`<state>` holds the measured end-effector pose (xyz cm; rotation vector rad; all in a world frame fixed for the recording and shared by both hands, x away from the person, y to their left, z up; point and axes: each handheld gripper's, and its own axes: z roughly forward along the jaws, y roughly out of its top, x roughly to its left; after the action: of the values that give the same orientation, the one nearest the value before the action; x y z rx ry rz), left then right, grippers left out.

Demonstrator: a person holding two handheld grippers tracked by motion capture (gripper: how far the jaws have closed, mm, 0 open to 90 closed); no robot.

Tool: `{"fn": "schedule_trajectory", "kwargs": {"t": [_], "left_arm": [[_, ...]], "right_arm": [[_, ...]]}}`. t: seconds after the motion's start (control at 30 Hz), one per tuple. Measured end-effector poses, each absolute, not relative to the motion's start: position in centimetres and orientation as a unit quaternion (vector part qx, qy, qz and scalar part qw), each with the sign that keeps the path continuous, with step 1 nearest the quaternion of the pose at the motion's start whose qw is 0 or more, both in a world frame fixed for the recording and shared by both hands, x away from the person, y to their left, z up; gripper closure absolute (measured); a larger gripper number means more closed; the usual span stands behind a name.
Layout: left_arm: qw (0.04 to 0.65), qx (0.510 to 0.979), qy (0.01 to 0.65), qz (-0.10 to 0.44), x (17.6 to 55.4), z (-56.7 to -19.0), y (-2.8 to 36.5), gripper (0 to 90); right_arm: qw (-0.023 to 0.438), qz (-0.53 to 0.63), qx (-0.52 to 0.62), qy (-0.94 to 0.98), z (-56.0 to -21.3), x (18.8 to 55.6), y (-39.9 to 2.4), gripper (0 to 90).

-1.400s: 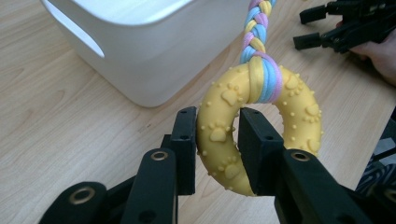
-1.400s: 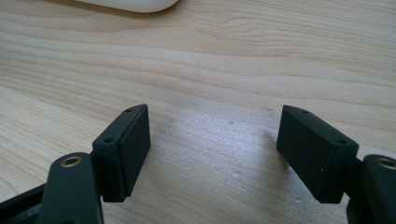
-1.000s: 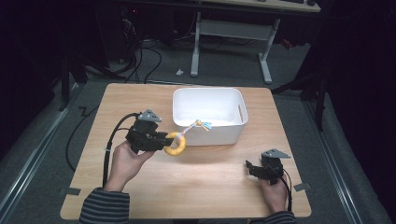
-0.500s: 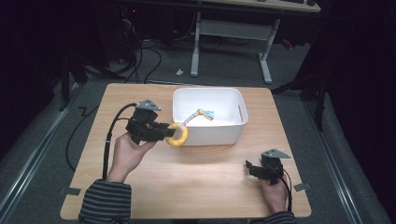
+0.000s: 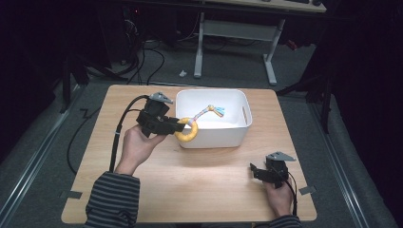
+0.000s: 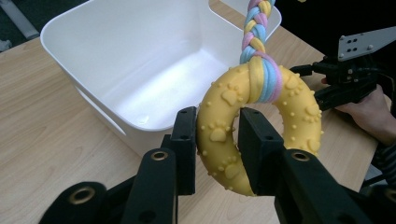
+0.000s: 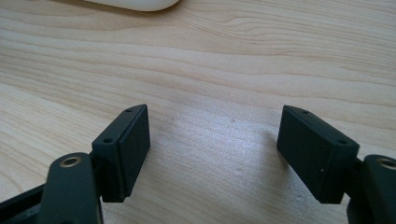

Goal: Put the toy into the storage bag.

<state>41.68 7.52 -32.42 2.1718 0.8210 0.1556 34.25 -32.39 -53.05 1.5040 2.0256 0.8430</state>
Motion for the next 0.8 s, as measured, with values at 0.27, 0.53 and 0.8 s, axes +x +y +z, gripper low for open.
{"fn": "schedule_trajectory", "kwargs": {"t": [0.27,0.53,0.8], "left_arm": [[0.391,0.858,0.327,0.069,43.1,-31.8,6.6,68.3],[0.373,0.865,0.33,0.068,44.8,-32.0,5.3,68.4],[0.365,0.869,0.328,0.068,46.2,-31.9,3.7,68.4]], "right_arm": [[0.238,0.308,0.549,0.74,-53.1,34.3,-32.4,25.7],[0.238,0.308,0.548,0.74,-53.0,34.3,-32.4,25.7],[0.238,0.308,0.548,0.741,-53.0,34.3,-32.4,25.8]]}}
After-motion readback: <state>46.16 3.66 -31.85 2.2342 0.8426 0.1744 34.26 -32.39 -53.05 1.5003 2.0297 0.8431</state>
